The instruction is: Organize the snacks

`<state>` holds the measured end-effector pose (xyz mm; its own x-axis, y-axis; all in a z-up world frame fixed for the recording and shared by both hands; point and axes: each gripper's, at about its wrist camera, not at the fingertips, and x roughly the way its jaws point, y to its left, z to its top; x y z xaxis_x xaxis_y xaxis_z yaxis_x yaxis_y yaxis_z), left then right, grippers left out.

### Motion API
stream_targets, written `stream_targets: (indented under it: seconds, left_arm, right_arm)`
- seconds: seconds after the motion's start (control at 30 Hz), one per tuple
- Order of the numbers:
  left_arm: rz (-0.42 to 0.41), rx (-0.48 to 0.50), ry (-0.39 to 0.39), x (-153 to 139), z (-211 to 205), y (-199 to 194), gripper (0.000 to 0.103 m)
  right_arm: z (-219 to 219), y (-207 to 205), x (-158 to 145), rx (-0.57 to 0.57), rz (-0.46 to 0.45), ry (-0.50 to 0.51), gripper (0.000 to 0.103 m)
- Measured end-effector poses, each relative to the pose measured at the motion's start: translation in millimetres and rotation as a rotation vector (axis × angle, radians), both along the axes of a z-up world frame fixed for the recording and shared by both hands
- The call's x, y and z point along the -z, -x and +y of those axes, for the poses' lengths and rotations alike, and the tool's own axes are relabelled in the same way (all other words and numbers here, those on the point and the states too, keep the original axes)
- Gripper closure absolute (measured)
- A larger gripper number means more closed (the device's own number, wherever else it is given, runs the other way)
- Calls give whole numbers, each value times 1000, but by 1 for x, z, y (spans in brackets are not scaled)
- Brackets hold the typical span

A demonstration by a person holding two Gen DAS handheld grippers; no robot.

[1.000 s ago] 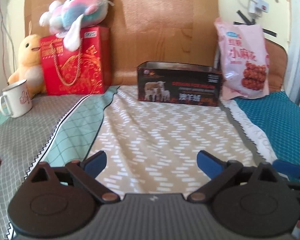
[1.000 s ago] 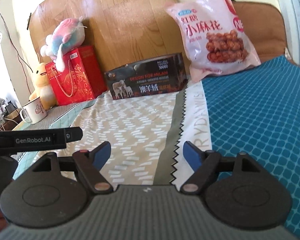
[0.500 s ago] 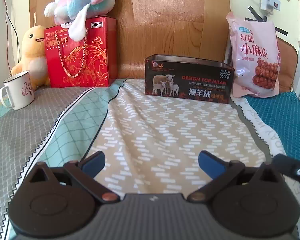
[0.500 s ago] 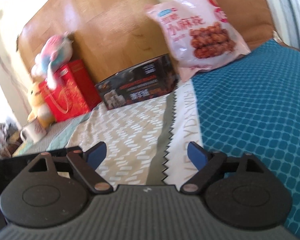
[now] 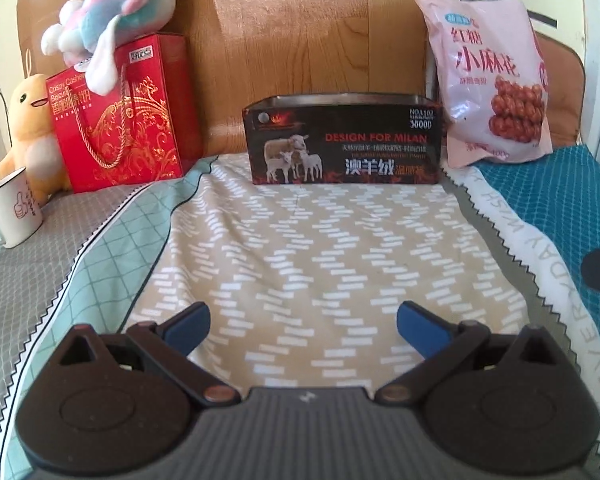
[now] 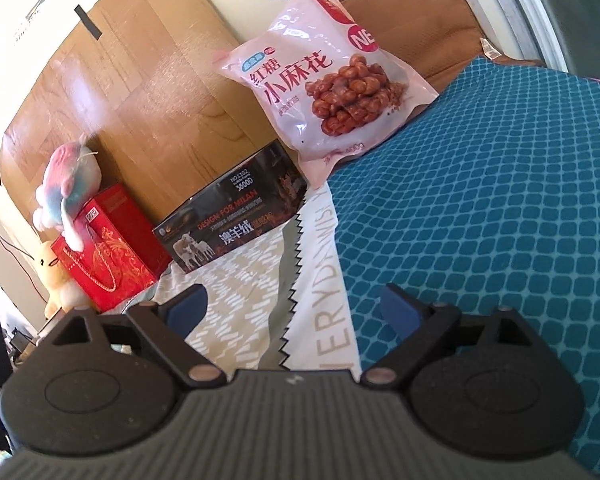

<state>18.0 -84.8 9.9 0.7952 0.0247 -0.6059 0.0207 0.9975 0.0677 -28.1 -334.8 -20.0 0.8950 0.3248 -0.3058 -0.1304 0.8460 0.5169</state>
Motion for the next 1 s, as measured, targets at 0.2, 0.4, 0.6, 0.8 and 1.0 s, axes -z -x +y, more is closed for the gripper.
stream_targets:
  seconds: [0.2,0.4,0.6,0.8,1.0]
  left_arm:
    - [-7,-5,-11,1,0,0,0]
    - [-14,2,-55,1,-6,1,0]
    - [-26,39,-99,2,-15,5,0]
    - [-29,60,-112,3,-18,7,0]
    - [-27,59,-100,2,-16,7,0]
  right_arm:
    - [0,-1,0,-6,3,-5,7]
    - [0,-1,0,-6,3,-5,7]
    - [0,-1,0,-7,3,-7,7]
    - [0,-1,0,-8,3,-7,7]
    - [1,0,0,-8,3,-6,6]
